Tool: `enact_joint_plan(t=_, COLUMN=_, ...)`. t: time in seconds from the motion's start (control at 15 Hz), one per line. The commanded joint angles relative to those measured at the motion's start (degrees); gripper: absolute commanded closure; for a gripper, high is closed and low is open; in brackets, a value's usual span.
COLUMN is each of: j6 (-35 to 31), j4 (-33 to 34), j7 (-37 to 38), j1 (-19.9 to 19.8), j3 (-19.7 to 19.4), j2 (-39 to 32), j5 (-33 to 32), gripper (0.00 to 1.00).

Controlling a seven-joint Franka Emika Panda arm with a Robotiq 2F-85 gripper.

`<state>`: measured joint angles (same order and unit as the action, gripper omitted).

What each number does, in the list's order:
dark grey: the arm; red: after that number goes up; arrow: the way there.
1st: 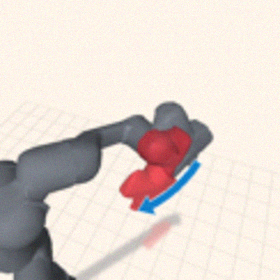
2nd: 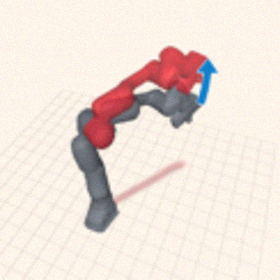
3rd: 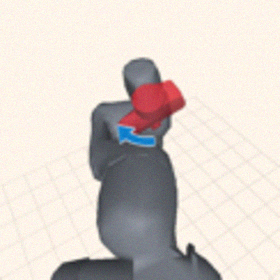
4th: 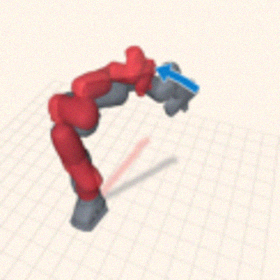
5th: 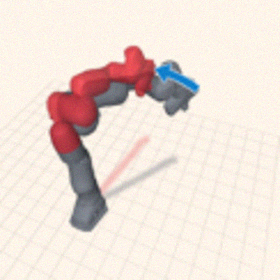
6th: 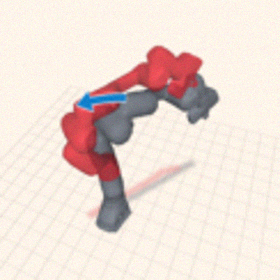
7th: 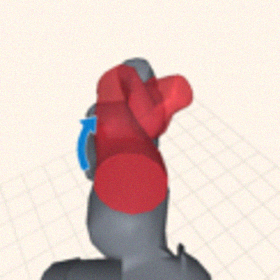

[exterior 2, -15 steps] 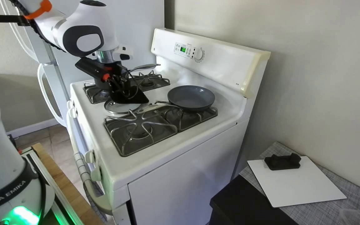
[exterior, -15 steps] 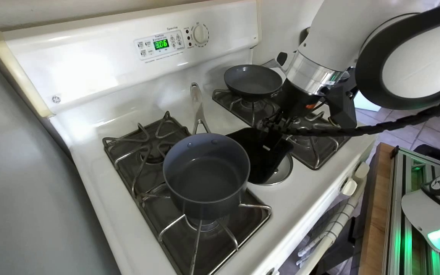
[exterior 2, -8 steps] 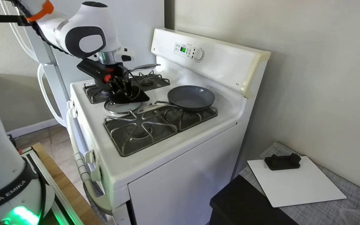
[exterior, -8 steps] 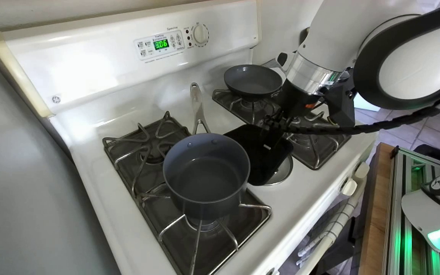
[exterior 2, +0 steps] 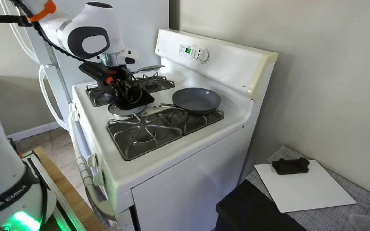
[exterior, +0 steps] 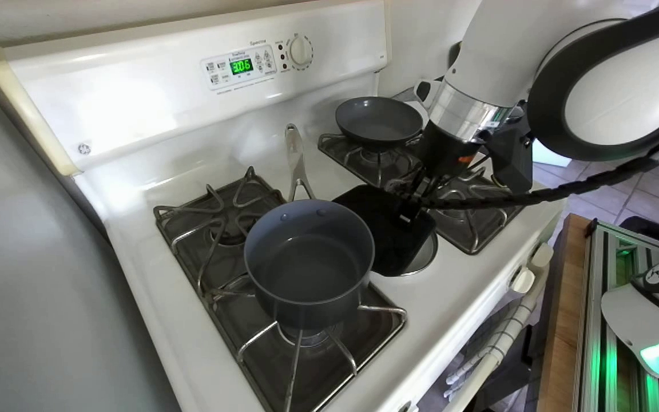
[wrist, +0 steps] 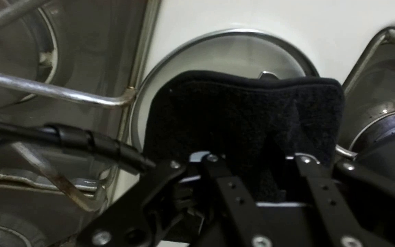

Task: Use the black pot holder to place the glass lid on the pot.

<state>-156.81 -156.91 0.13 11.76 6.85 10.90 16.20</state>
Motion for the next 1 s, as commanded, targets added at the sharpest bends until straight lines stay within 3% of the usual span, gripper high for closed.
enact_joint_plan(t=0.0, j6=2.1, j4=0.3, j7=2.0, j1=-0.9, j3=0.1, j2=-0.8, j5=-1.5, gripper=0.39)
enact_joint_plan(t=0.27, j6=4.0, j4=1.2, j7=1.6, j1=-0.9, j3=-0.3, j2=-1.9, j5=0.0, gripper=0.07)
enact_joint_plan(t=0.4, j6=4.3, j4=1.7, j7=1.5, j1=-0.9, j3=-0.4, j2=-2.6, j5=0.4, gripper=0.0)
enact_joint_plan(t=0.47, j6=4.7, j4=2.1, j7=1.5, j1=-1.0, j3=-0.4, j2=-3.1, j5=0.4, gripper=0.05)
enact_joint_plan(t=0.53, j6=4.9, j4=2.4, j7=1.5, j1=-1.0, j3=-0.4, j2=-3.4, j5=0.4, gripper=0.28)
enact_joint_plan(t=0.6, j6=5.0, j4=2.6, j7=1.6, j1=-1.1, j3=-0.4, j2=-3.8, j5=0.4, gripper=0.28)
enact_joint_plan(t=0.67, j6=5.0, j4=2.8, j7=1.7, j1=-1.1, j3=-0.4, j2=-4.0, j5=0.4, gripper=0.35)
enact_joint_plan(t=0.93, j6=5.0, j4=3.7, j7=1.9, j1=-1.3, j3=-0.3, j2=-4.7, j5=0.3, gripper=0.7)
